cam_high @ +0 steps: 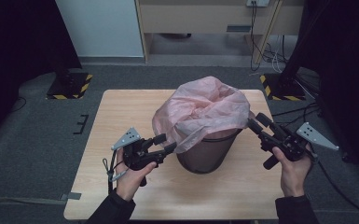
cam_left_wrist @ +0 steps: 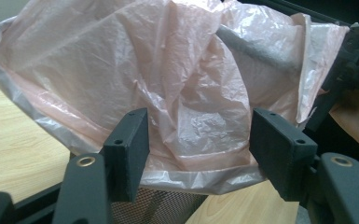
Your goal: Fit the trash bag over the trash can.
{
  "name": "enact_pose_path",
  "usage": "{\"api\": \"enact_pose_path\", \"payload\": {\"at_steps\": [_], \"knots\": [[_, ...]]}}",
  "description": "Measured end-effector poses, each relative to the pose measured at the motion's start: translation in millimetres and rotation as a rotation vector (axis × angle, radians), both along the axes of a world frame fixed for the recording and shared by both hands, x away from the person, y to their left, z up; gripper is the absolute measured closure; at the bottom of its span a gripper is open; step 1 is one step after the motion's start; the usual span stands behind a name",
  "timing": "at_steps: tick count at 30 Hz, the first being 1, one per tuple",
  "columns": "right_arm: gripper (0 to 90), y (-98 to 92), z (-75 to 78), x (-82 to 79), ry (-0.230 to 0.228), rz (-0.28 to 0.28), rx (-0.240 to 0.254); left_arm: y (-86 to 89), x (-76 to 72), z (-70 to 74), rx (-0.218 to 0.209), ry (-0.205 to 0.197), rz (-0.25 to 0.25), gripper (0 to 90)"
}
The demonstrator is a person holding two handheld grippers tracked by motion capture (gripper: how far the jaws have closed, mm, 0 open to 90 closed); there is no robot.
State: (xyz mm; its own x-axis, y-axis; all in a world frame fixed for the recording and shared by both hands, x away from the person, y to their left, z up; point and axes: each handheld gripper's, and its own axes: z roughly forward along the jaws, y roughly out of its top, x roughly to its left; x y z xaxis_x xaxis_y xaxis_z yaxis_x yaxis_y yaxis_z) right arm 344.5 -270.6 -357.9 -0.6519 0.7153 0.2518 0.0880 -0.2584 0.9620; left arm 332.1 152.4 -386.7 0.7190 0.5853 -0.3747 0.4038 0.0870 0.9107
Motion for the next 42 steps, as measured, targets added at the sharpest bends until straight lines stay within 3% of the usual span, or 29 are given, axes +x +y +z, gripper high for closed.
{"api": "enact_pose_path", "payload": {"at_steps": [2, 5, 9, 11, 16, 21, 23, 32, 38, 42], "knots": [[42.8, 2.1, -0.9, 5.1, 0.005, -0.022, 0.007, 0.1, 0.4, -0.4, -0.002, 0.002, 0.001, 37.8], [42.4, 9.6, -4.0, 10.8, 0.018, -0.006, -0.007, 0.2, 0.4, -0.3, -0.005, 0.001, 0.002, 37.8], [47.4, 16.7, -8.9, 11.2, 0.027, -0.007, -0.039, 1.6, 0.6, 0.2, -0.01, 0.0, 0.005, 37.8], [49.8, 16.7, -12.4, 8.8, 0.028, -0.009, -0.009, 1.9, 0.6, 0.3, -0.014, -0.002, 0.009, 38.0], [61.6, 15.3, -14.3, 0.8, 0.032, -0.011, 0.022, 1.2, 1.7, -1.4, -0.023, 0.006, 0.008, 38.9], [82.5, 12.4, -14.9, -3.9, 0.022, 0.002, 0.04, 1.4, 3.7, -4.9, -0.036, 0.017, 0.011, 39.7], [87.0, 12.1, -15.1, -4.8, 0.016, 0.012, 0.038, 1.3, 4.1, -5.4, -0.037, 0.015, 0.01, 40.6], [90.0, 6.4, -17.1, -10.3, 0.016, 0.042, 0.008, 5.2, 4.7, -7.6, -0.051, 0.015, -0.022, 61.2], [90.0, 0.9, -21.3, -16.7, 0.044, 0.083, -0.032, 7.6, 1.9, -6.0, -0.06, -0.015, -0.058, 89.2], [90.0, 1.1, -28.3, -18.4, 0.081, 0.115, -0.074, 6.8, 0.9, -5.5, -0.006, -0.031, -0.063, 90.0]]}}
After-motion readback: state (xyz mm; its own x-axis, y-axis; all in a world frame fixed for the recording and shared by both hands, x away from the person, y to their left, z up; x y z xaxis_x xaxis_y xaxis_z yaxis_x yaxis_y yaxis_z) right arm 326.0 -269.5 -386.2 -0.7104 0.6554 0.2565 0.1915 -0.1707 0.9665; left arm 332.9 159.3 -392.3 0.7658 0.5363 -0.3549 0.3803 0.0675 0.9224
